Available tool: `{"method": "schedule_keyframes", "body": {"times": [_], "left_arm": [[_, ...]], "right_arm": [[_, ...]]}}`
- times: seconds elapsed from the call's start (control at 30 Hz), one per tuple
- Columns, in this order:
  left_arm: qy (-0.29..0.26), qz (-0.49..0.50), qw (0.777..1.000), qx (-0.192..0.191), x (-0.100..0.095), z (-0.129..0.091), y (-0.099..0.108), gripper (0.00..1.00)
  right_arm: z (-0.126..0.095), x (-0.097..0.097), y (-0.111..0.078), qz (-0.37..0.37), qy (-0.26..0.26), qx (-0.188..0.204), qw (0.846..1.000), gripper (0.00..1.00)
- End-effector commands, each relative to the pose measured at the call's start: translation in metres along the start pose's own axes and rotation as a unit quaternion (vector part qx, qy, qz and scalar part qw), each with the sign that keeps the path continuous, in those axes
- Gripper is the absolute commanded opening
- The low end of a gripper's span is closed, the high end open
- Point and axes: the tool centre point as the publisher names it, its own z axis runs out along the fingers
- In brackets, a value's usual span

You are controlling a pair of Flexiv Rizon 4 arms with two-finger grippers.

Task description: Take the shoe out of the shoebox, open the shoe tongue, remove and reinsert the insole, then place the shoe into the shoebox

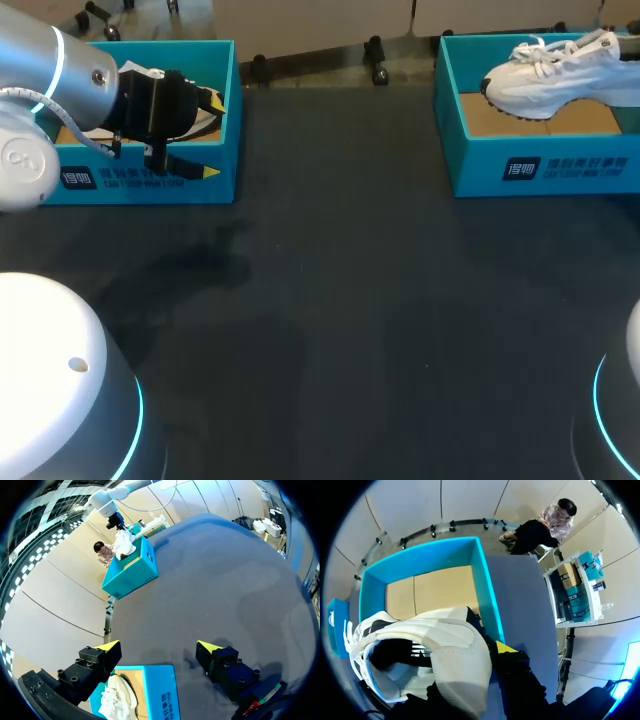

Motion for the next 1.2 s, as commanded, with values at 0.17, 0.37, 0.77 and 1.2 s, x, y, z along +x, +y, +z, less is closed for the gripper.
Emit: {"method": "schedule_keyframes", "body": {"times": [0.17,0.37,0.77,1.2], "left_arm": [[0.001,0.000,1.000,-0.003,-0.001,0.001,-0.001,1.00],[0.001,0.000,1.000,-0.003,-0.001,0.001,-0.001,1.00],[0.001,0.000,1.000,-0.003,-0.001,0.001,-0.001,1.00],[0.001,0.000,1.000,-0.003,-0.001,0.001,-0.001,1.00]], "right_arm": [[0.015,0.000,0.008,0.009,0.011,0.010,1.000,0.00],[0.023,0.003,0.011,0.015,0.007,0.006,1.000,0.00],[0.039,0.008,0.007,0.029,-0.026,0.001,0.999,0.00],[0.051,0.008,0.008,0.042,-0.026,0.000,0.999,0.00]]}}
